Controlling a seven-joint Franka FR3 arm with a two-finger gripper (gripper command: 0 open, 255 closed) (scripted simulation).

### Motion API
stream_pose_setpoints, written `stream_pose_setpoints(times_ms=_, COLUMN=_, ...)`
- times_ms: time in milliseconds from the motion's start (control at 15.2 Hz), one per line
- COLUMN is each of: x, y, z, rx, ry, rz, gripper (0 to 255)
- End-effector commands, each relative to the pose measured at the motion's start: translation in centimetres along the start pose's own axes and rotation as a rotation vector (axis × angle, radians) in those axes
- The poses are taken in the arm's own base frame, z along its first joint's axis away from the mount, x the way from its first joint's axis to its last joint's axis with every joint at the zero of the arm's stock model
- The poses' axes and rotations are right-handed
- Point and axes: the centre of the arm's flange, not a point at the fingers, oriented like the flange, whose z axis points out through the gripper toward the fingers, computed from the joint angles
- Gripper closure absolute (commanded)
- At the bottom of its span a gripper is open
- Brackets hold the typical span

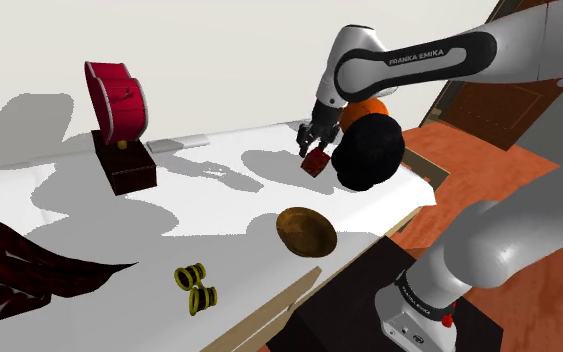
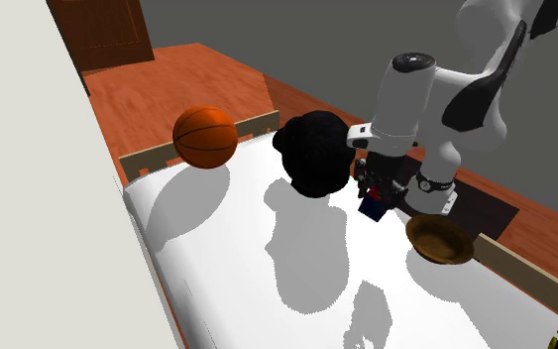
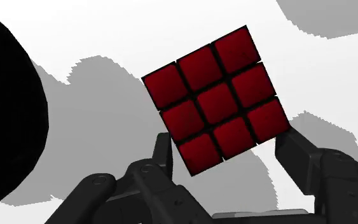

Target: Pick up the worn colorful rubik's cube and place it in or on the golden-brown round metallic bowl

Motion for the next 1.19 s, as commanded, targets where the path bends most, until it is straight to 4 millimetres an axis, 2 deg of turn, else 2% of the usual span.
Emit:
stream_pose_setpoints(times_ms=0, x=-2.3, y=-1.5, z=-0.1, rx=-0.001, ry=0.0, rz=0.001, gripper=255)
stream_pose_setpoints(times_ms=330, x=-7.8, y=-5.0, z=-0.3, rx=-0.001, ry=0.0, rz=0.001, gripper=255)
stream_pose_setpoints(times_ms=396, x=-6.6, y=-4.2, z=-0.5, rx=0.0, ry=0.0, rz=0.0, gripper=255)
stream_pose_setpoints(times_ms=462, x=-6.6, y=-4.2, z=-0.5, rx=0.0, ry=0.0, rz=0.0, gripper=0)
stream_pose_setpoints(times_ms=990, x=-9.0, y=-0.5, z=9.1, rx=0.003, ry=-0.003, rz=-0.051, gripper=0)
stream_pose_setpoints(times_ms=1122, x=-9.2, y=-0.2, z=10.3, rx=0.003, ry=-0.003, rz=-0.055, gripper=0)
